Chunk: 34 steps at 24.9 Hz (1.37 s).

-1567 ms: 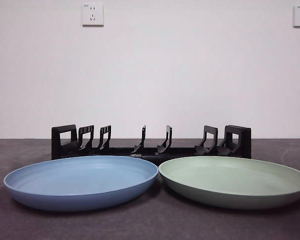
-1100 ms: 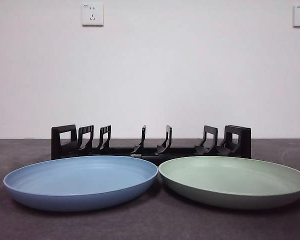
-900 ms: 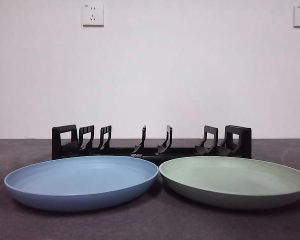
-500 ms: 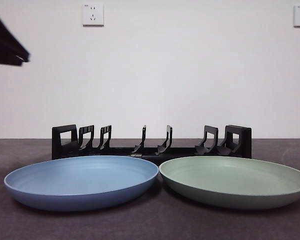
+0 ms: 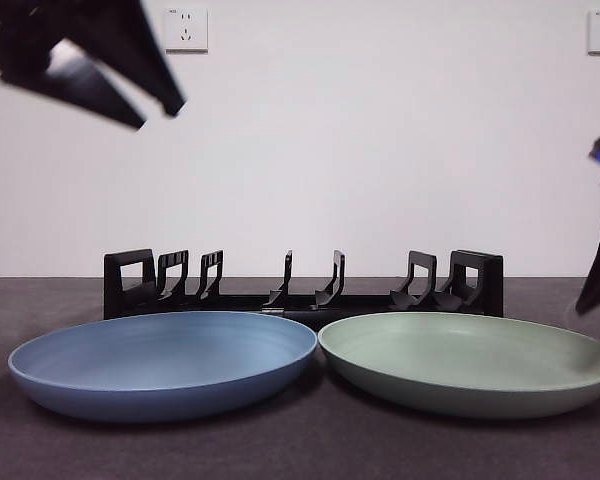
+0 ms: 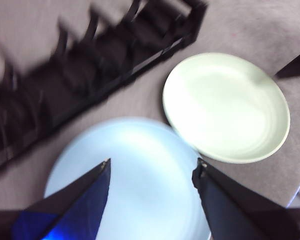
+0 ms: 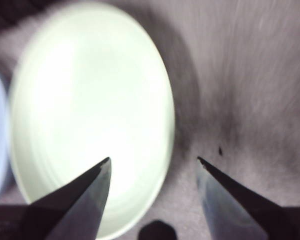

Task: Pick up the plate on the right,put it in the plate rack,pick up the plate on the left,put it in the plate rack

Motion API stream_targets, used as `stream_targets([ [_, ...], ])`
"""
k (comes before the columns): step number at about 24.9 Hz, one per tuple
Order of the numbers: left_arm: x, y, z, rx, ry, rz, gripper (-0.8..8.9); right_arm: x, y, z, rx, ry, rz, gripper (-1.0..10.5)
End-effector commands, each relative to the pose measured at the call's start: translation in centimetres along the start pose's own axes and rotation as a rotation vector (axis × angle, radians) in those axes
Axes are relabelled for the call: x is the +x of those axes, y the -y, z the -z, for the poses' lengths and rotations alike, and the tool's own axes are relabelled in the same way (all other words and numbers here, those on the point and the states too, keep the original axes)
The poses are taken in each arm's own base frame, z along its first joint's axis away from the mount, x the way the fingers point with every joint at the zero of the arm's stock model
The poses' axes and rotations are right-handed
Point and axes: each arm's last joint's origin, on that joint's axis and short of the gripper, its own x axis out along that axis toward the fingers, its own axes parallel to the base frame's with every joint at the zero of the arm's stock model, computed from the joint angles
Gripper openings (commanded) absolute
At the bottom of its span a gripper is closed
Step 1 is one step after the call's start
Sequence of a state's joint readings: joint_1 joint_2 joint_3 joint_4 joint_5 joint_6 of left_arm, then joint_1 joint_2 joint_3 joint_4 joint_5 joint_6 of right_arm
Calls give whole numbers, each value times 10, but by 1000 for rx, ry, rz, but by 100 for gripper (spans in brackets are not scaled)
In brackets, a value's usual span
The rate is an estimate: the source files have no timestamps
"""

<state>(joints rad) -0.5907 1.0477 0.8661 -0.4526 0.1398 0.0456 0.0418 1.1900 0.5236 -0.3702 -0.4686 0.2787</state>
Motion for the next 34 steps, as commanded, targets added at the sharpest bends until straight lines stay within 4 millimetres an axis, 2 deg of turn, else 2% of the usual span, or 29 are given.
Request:
stream_targets([
  [1,-3,12,-9,75,22,8,284,11,3,-1,-16,-32,6,257],
  [2,-4,16,-11,86,30,18,284,15,4,-2,-17,-39,4,214],
  [6,-4,22,-12,103,24,22,284,25,9,-2,-3,-72,13,201],
  [11,-4,25,-8,156,-17,13,284,30,12,-1,8,-91,22,-22],
  [17,-4,35,-2,362,-64,59,284,25,8,-6,44,-73,18,-17],
  [23,-4,53,-1,631,-36,133,284,11,-4,-21,60,-97,25,-17],
  [29,-6,74,0,828,4,208,282,-5,-21,-40,45,-115,19,-17],
  [34,7,87,2,905,3,252,279,-12,-41,-48,-10,-141,0,-17],
])
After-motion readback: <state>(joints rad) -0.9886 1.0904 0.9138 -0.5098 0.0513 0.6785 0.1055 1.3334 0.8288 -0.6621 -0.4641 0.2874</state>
